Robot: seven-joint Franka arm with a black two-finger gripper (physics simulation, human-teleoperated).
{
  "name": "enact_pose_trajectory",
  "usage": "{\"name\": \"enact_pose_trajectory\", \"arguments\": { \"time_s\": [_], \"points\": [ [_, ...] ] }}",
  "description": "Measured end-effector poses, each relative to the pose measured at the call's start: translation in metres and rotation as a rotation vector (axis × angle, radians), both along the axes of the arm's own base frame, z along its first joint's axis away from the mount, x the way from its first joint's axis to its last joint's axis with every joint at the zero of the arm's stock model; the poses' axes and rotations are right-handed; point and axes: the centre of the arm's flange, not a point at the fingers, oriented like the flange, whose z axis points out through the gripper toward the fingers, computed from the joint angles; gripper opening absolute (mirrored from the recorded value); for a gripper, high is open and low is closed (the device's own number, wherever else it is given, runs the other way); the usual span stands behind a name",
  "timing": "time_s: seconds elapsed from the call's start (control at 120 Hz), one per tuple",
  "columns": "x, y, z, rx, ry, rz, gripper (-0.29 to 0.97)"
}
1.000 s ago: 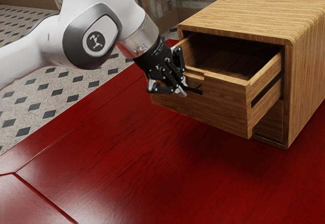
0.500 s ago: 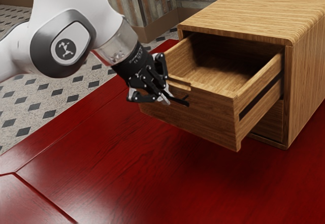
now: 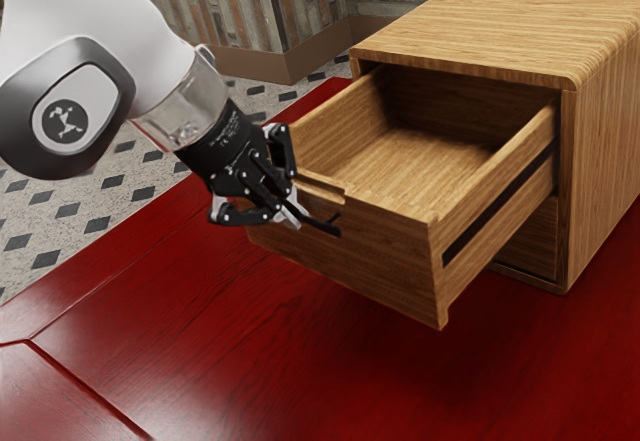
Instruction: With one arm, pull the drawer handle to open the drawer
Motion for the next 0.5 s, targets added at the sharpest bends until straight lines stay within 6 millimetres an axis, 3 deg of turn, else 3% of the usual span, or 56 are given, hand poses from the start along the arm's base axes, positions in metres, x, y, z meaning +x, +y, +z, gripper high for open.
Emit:
{"name": "enact_pose_trajectory", "arguments": {
  "time_s": [0.283,0.5],
  "points": [
    [-0.007,0.001,0.006,0.001,-0.01,0.002,-0.06],
    [-0.016,0.002,0.013,0.001,-0.024,-0.002,0.07]
  ]
}}
